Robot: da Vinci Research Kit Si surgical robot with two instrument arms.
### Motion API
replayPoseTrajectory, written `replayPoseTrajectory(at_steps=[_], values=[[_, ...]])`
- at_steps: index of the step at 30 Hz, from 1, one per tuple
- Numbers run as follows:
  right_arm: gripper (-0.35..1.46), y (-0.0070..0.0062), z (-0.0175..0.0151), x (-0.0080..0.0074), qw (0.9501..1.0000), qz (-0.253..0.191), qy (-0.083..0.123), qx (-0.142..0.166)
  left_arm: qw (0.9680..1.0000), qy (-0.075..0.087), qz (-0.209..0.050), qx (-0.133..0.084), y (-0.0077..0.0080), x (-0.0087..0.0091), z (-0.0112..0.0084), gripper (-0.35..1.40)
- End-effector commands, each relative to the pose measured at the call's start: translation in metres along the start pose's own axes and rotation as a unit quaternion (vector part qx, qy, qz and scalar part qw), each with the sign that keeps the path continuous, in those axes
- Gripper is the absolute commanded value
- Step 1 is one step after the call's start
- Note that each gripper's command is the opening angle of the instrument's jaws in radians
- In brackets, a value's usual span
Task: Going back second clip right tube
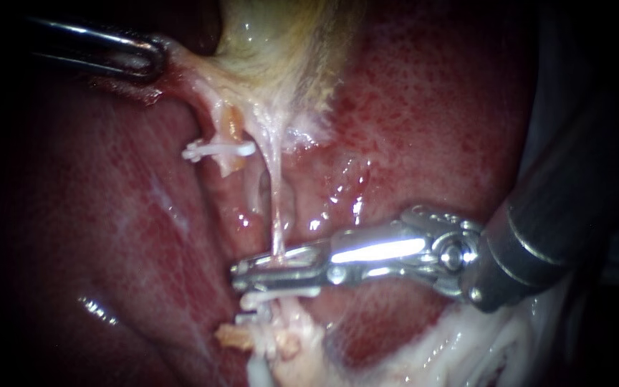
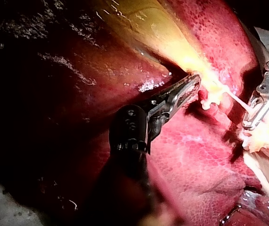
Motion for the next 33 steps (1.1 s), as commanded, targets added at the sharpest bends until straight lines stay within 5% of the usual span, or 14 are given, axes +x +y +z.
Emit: replayPoseTrajectory(at_steps=[1,4,6,11,15,21,24,29,33], values=[[-0.23,0.0001,0.0000,0.0000,1.0000,-0.008,-0.001,0.001,1.0000,0.000,0.000,0.000,0.0000,0.0000,0.0000,-0.35],[0.32,0.0003,0.0004,0.0000,0.9977,-0.061,-0.014,-0.025,1.0000,0.000,0.000,0.000,0.0000,0.0000,0.0000,-0.35],[0.45,0.0006,0.0007,0.0001,0.9935,-0.094,-0.024,-0.059,1.0000,0.000,0.000,0.000,0.0000,0.0000,0.0000,-0.35],[0.50,0.0015,0.0001,0.0001,0.9842,-0.148,-0.022,-0.094,1.0000,0.000,0.000,0.000,0.0000,-0.0001,-0.0001,-0.35],[0.50,0.0019,-0.0009,-0.0001,0.9745,-0.183,-0.044,-0.123,1.0000,0.000,0.000,0.000,0.0000,-0.0001,-0.0001,-0.35],[0.50,0.0016,-0.0030,-0.0002,0.9697,-0.203,-0.045,-0.129,1.0000,0.000,0.000,0.000,0.0000,-0.0001,-0.0002,-0.35],[0.50,0.0007,-0.0044,-0.0003,0.9634,-0.233,-0.050,-0.123,1.0000,0.000,0.000,0.000,0.0000,-0.0001,-0.0002,-0.35],[0.50,-0.0016,-0.0082,0.0000,0.9425,-0.298,-0.071,-0.134,1.0000,0.000,0.000,-0.001,0.0000,-0.0001,-0.0003,-0.35],[0.50,-0.0035,-0.0118,0.0004,0.9195,-0.348,-0.097,-0.155,1.0000,0.000,0.000,-0.001,-0.0001,-0.0001,-0.0003,-0.35]])
